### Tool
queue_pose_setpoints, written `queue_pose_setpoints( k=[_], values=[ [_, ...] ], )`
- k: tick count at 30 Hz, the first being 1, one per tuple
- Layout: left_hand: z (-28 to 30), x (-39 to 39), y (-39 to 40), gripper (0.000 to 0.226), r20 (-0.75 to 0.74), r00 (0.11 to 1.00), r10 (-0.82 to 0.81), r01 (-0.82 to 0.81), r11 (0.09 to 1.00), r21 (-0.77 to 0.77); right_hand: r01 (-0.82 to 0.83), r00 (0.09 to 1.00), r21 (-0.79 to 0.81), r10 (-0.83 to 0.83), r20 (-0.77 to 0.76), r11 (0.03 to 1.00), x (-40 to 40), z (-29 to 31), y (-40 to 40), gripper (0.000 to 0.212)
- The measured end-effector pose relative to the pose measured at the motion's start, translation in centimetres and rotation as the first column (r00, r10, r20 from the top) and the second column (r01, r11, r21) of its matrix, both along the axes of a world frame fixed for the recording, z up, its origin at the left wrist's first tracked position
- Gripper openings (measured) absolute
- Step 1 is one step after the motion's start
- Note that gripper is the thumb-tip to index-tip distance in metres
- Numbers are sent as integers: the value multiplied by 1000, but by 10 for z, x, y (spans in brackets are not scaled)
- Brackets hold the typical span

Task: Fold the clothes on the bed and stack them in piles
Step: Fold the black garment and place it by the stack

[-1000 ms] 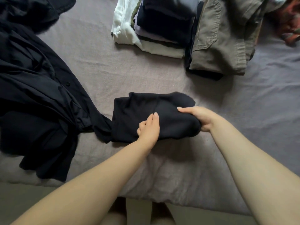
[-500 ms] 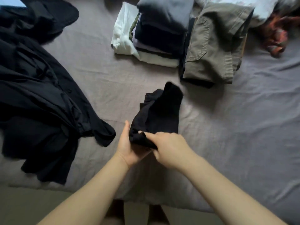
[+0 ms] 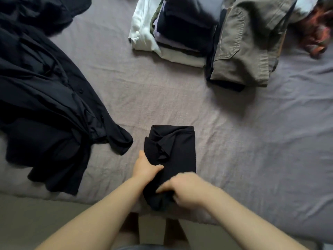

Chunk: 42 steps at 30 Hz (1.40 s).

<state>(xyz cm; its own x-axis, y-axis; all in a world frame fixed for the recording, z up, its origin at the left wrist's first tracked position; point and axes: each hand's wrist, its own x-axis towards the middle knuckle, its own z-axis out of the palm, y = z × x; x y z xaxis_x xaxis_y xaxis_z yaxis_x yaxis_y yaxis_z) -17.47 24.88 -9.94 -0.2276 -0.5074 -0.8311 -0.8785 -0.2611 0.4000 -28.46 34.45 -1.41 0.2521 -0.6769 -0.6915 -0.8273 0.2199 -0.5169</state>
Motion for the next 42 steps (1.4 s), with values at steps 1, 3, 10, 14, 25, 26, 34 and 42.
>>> queue_pose_setpoints(
  k=[1, 3, 10, 14, 25, 26, 34, 42],
  values=[
    [-4, -2, -5, 56, 13, 1000, -4, 4, 1000, -4, 38, 999, -48, -39, -32, 998, -14, 2, -11, 58],
    [-13, -3, -18, 39, 1, 995, 100, -100, 993, 55, 153, 978, -186, -175, -110, 971, -43, -2, -37, 58],
    [-7, 5, -30, 60, -88, 910, 405, -394, 912, 117, 770, 555, -298, -822, -126, 565, -93, -64, -51, 67],
    [-8, -2, -20, 70, -96, 941, 325, -325, 946, 14, 971, 61, -223, -990, -131, 89, -54, -87, 3, 64],
    [-32, -50, -41, 38, -117, 970, 212, -199, 974, 111, 957, 227, 148, -961, 157, 251, -50, -100, -6, 71],
    [-30, -50, -42, 36, -124, 977, 175, -168, 984, 62, 946, 262, 151, -950, 168, 288, -52, -98, -11, 72],
    [58, -110, -112, 13, -495, 864, 91, -211, 958, -193, 976, 217, -117, -886, 409, 185, -129, -22, -88, 32],
    [156, -286, -283, 9, -680, 732, -40, -295, 881, -370, 934, 130, -342, -796, 591, -101, -285, 69, -236, 36]
  ],
)
